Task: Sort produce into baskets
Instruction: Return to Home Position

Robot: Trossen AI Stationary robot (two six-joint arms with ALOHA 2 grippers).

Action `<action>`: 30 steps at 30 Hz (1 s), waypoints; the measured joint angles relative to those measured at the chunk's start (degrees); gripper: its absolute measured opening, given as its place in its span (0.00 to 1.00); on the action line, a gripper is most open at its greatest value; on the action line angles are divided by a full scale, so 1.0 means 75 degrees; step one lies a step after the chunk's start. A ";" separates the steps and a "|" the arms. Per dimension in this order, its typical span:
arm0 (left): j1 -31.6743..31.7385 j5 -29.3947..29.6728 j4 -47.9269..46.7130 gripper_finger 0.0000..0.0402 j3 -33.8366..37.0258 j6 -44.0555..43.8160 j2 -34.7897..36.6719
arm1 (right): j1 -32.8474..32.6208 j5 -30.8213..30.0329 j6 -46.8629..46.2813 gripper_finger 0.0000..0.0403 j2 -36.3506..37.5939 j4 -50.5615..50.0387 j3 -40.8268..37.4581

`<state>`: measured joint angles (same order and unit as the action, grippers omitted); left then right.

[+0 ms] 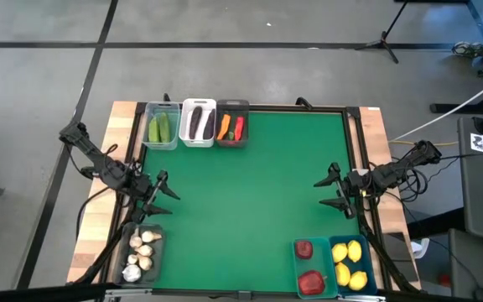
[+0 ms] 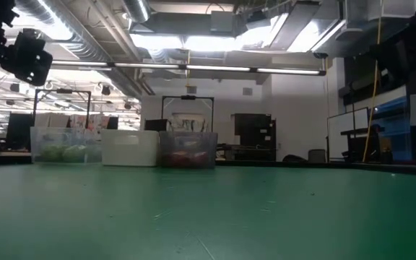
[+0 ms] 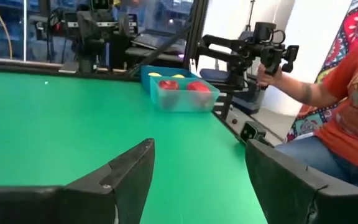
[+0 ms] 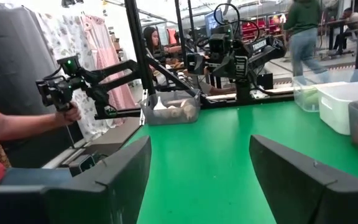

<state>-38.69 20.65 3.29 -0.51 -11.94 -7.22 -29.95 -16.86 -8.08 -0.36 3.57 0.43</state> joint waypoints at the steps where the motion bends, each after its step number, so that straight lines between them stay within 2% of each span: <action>1: -0.0001 -0.0003 0.0000 0.61 0.0000 -0.0032 -0.0035 | 0.0000 -0.0001 0.0087 0.67 0.0000 -0.0002 -0.0003; 4: -0.0001 -0.0316 0.0017 0.61 0.0000 0.0461 -0.0025 | -0.0003 0.0000 0.0507 0.67 -0.0003 -0.0008 -0.0003; 10: 0.0007 -0.1886 0.0282 0.61 -0.0005 0.1294 0.0448 | -0.0002 -0.0005 0.0749 0.67 -0.0003 -0.0022 -0.0006; 16: 0.0317 -0.1556 -0.0156 0.61 -0.0006 0.1600 0.0865 | 0.0000 -0.0071 0.0735 0.67 -0.0003 -0.0024 -0.0009; 30: 0.2315 -0.1558 -0.0184 0.61 -0.0006 0.2199 0.0929 | 0.0003 -0.0917 0.0976 0.67 -0.0003 0.0026 -0.0009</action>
<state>-21.32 8.96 1.91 -0.56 4.55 -0.25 -29.93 -23.74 -0.76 -0.38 3.77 0.36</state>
